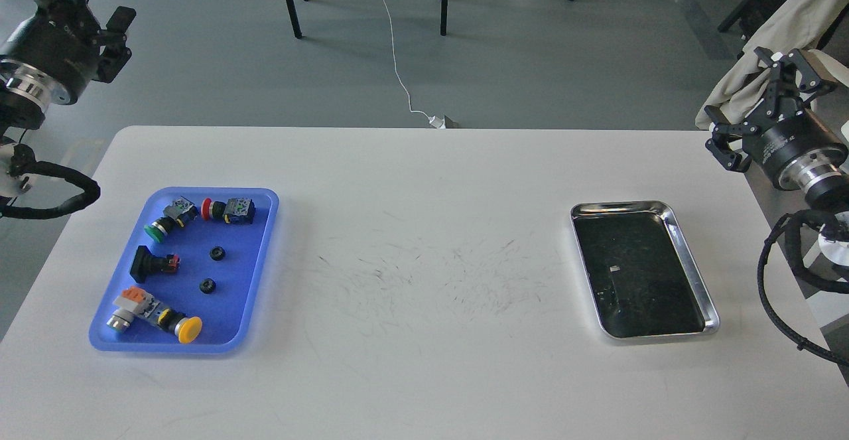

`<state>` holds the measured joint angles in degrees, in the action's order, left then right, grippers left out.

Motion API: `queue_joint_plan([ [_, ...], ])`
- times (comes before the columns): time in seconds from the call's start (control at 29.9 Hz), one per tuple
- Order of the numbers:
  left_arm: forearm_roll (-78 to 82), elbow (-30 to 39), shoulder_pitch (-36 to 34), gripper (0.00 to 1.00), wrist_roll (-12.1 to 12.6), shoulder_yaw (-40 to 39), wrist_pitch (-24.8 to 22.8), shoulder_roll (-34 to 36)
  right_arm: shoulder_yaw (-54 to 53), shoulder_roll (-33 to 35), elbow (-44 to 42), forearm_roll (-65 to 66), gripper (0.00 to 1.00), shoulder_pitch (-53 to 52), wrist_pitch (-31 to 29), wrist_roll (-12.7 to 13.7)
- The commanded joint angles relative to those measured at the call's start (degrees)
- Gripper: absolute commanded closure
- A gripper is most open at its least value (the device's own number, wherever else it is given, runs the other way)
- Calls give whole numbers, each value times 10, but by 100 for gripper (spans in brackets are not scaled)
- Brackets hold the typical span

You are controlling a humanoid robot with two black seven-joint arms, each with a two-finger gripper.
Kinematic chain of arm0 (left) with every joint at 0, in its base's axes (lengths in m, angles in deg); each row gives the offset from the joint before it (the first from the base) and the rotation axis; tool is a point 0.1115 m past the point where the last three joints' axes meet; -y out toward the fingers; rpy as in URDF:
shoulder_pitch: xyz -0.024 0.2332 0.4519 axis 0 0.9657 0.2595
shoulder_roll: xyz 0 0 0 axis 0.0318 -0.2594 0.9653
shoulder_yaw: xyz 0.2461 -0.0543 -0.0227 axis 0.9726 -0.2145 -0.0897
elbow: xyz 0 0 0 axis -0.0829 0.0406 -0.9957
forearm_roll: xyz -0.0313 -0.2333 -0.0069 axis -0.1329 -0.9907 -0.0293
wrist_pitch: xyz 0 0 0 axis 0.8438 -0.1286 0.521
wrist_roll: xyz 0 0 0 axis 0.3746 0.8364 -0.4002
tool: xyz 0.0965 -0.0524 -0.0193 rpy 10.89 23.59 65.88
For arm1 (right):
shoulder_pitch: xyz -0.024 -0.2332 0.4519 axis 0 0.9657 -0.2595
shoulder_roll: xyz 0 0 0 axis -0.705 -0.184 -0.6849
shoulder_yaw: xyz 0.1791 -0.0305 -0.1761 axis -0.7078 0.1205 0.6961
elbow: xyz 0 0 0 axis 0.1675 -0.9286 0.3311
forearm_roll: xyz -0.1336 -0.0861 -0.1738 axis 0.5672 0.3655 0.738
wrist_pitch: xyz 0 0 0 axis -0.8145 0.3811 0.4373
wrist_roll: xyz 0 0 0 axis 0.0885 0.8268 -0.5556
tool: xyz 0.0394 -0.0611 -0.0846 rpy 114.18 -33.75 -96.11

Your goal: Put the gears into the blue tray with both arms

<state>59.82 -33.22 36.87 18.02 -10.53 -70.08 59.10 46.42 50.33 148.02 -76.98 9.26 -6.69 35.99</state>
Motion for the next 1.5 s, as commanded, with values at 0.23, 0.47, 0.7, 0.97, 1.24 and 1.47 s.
queue_joint_plan([
  [0.23,-110,20,2,1,104,-7,-30,-24,-80,-37,-2,-46,1,18,-36,-17],
  [0.47,-109,3,14,1,106,1,-28,-67,-135,-90,-28,-48,1,23,-39,-12],
  [0.7,-107,-23,12,1,106,6,-5,-102,-134,-123,-51,-49,1,30,-24,-9],
  [0.97,-109,-27,19,1,100,3,3,-111,-138,-154,-58,-62,1,27,-10,15],
  [1.24,-108,-29,31,1,97,-1,6,-111,-129,-182,-77,-59,1,23,6,9],
  [1.47,-107,-27,31,1,97,-1,8,-106,-129,-176,-72,-57,1,29,8,10],
])
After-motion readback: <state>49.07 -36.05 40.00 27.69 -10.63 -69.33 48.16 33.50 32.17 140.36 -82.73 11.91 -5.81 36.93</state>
